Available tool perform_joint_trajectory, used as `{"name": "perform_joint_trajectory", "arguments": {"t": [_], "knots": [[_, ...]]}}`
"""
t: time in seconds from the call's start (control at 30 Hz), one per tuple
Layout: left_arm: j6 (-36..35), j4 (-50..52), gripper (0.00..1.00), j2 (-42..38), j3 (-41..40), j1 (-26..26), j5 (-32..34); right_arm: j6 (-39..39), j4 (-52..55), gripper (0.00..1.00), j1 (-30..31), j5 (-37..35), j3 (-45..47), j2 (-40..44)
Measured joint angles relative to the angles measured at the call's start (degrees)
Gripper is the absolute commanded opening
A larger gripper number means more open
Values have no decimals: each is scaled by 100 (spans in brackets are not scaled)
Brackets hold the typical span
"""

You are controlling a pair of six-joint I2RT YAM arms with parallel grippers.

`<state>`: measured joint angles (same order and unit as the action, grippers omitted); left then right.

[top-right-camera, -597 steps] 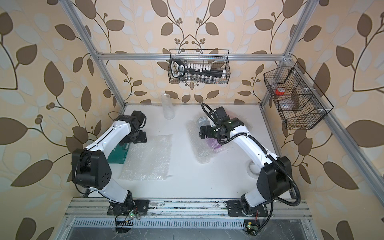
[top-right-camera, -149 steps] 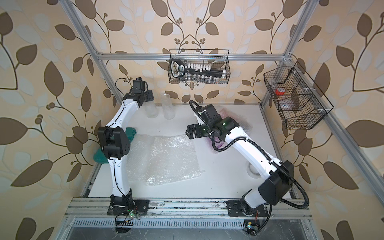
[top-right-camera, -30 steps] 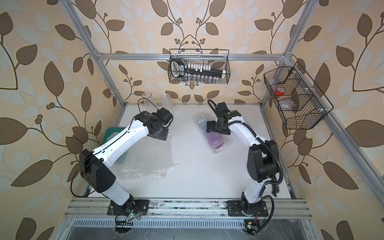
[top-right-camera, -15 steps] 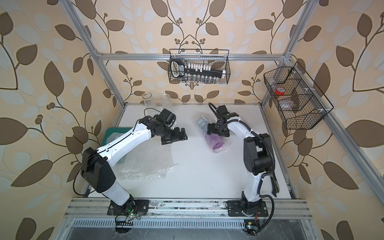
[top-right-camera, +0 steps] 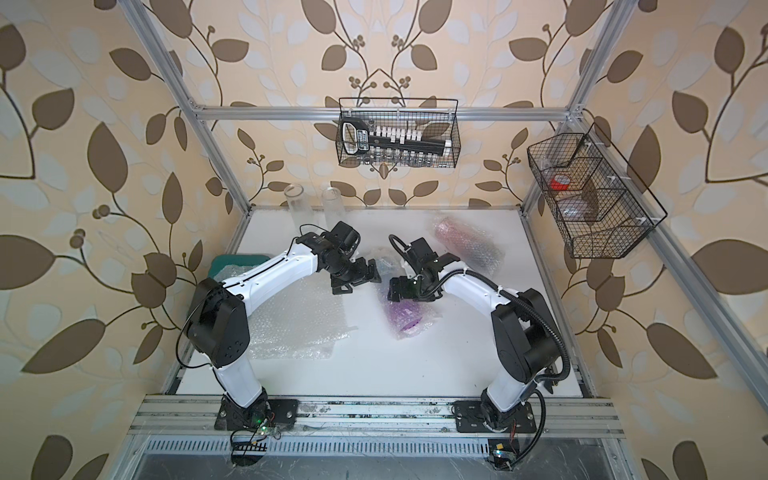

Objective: Unwrap the vase from the bubble wrap
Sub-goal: Move the bubble wrap to the center of the board, then unwrap the bubble wrap at the center of the board.

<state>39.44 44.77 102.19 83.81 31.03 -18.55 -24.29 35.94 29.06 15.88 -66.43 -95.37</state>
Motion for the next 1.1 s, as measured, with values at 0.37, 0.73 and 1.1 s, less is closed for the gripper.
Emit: {"name": "perform_joint_trajectory", "arguments": {"t": [0.37, 0.73, 1.1], "knots": [[192, 39, 87, 710, 282, 13, -184, -245, 70, 99, -356, 568, 57, 667], [317, -94, 34, 761, -160, 13, -155, -275, 142, 71, -1810, 870, 295, 981], [289, 114, 20, 562, -916, 13, 223, -37, 181, 81, -1154, 1110, 103, -229]]}}
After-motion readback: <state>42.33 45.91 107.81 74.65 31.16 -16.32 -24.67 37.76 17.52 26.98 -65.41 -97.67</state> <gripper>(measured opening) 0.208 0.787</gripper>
